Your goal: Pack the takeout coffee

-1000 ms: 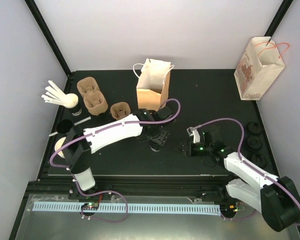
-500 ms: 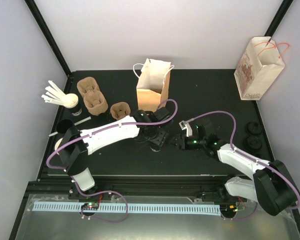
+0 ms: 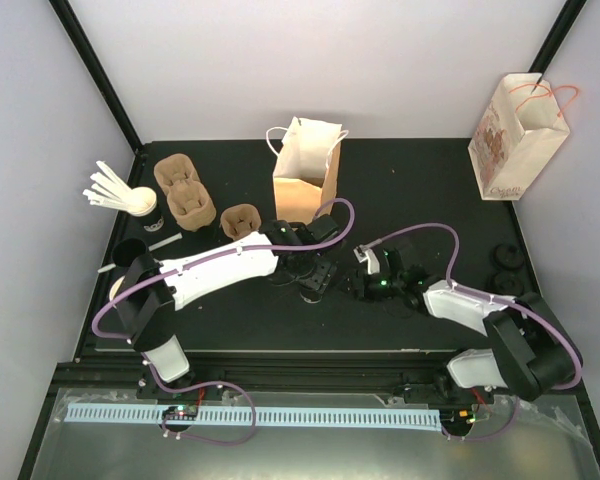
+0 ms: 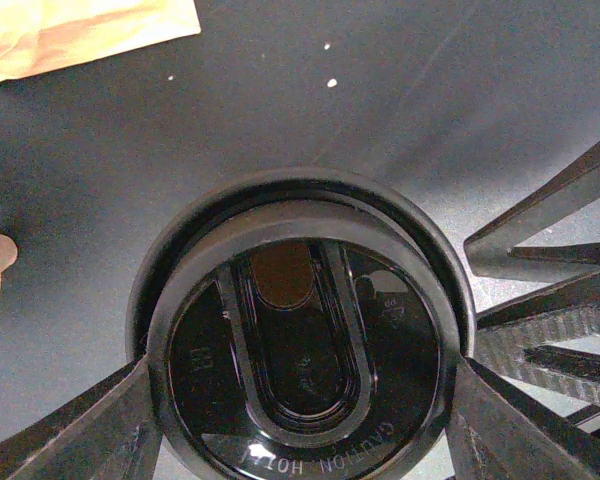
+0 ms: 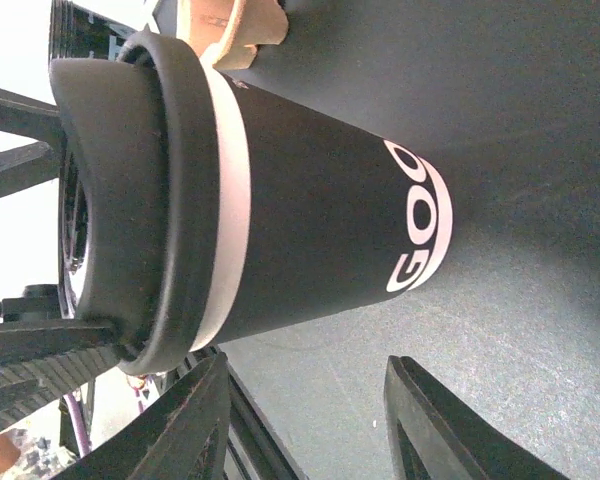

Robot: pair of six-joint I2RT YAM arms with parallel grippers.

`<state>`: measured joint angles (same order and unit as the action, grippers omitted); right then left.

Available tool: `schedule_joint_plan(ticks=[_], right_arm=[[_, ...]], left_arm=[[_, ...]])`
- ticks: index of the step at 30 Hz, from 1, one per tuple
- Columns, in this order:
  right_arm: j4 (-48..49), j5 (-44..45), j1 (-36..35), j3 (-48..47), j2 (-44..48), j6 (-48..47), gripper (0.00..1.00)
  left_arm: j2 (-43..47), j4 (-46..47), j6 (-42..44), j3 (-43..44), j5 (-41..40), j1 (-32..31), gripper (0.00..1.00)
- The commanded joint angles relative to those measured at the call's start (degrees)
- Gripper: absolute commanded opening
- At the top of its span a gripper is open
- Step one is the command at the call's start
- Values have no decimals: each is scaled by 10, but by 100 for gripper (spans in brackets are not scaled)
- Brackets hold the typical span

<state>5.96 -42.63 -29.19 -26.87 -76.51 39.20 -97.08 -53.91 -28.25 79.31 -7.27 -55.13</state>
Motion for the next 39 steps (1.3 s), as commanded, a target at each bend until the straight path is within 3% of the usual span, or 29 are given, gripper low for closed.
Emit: schedule_joint_plan(ticks=[1,10,29,39], right_arm=[[41,-9,-2,11,13,16,45],[32,-5,-2,-6,44,24,47],[20,31,-3,13,-49,9,45],[32,17,-3,-9,4,43,44]], left_arm=[[-10,-4,0,-21,12,5,53],[-12,-8,2,-20,9,5,53],[-37,-7,3,-28,12,-8,48],[-47,-14,6,-29,2,-15,46]])
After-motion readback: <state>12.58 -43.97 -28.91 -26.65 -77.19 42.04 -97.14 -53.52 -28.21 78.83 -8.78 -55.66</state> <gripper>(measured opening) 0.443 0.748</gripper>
